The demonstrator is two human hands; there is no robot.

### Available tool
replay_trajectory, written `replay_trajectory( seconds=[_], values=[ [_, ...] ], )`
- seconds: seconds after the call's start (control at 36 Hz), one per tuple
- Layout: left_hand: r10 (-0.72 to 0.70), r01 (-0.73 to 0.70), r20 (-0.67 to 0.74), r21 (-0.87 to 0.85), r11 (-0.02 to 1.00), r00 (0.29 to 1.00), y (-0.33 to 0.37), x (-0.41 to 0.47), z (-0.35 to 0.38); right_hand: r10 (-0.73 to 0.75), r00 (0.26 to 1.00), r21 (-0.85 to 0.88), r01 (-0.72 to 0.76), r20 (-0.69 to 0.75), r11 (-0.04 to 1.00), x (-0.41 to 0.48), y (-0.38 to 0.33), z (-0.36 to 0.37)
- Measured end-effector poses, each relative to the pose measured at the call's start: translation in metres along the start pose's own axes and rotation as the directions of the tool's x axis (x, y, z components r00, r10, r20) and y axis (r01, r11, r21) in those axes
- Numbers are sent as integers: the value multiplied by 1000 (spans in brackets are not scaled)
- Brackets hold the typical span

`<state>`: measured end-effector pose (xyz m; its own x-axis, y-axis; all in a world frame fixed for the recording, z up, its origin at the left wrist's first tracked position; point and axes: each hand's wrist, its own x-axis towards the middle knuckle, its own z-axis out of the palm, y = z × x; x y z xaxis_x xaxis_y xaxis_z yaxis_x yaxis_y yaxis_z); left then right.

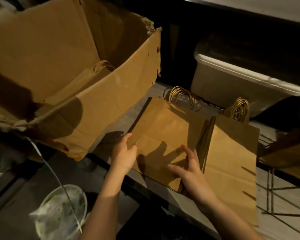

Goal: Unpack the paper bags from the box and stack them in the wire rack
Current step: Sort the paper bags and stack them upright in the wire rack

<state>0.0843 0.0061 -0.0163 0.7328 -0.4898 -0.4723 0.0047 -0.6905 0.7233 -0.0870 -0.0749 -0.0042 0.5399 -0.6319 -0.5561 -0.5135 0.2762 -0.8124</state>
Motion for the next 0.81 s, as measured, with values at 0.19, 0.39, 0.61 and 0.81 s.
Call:
replay_trajectory(
  seconds=[0.19, 0.39, 0.61, 0.81],
  values=[
    [-29, 24, 95, 52, 998, 995, 4, 13, -1, 138, 989, 267, -120, -53, 956, 10, 11, 11],
    [-24, 23, 111, 7, 1000, 994, 4, 20, -5, 120, 984, 369, -63, -134, 927, 10, 7, 14],
    [-56, 57, 9, -103, 993, 998, 2, 23, -7, 98, 984, 543, 0, -152, 840, 1, -4, 13],
    [-142, 92, -162, -283, 955, 977, 12, 16, -2, 28, 972, 575, 115, -234, 810, -6, -11, 5]
  ],
)
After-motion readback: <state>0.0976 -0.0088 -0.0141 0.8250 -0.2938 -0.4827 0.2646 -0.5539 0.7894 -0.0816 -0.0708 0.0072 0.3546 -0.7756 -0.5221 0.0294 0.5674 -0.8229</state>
